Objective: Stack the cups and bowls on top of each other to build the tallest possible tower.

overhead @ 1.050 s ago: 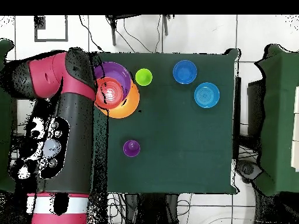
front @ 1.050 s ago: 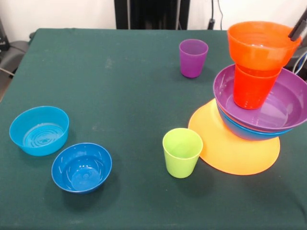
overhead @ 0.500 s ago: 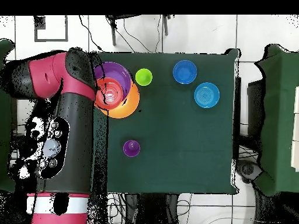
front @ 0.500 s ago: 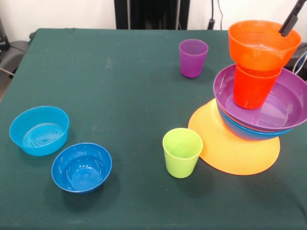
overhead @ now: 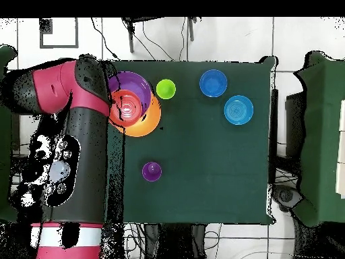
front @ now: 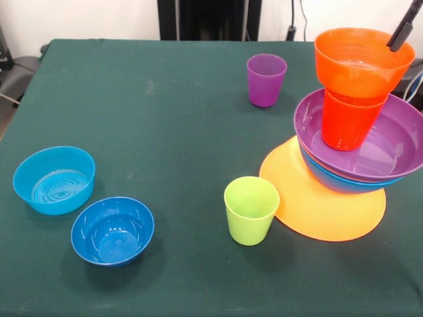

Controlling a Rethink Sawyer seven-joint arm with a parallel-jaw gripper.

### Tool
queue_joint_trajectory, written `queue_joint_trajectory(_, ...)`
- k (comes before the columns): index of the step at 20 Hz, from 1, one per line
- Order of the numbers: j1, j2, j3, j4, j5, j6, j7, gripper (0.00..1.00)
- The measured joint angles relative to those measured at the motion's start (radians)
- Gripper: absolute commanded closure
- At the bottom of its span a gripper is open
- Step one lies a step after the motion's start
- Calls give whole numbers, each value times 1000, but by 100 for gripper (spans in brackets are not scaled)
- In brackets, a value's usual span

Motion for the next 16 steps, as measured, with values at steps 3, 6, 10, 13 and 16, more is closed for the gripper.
queue_joint_trajectory(3, 0, -6, 5, 2, 7, -1, 0, 0)
queue_joint_trajectory(6, -2, -18, 9, 12, 22, -1, 0, 0)
queue_joint_trajectory(10, -8, -47, 18, 35, 50, -1, 0, 0)
queue_joint_trajectory(13, -13, -71, 22, 54, 60, -1, 0, 0)
queue_joint_trajectory(16, -23, -103, 26, 80, 66, -10, 0, 0)
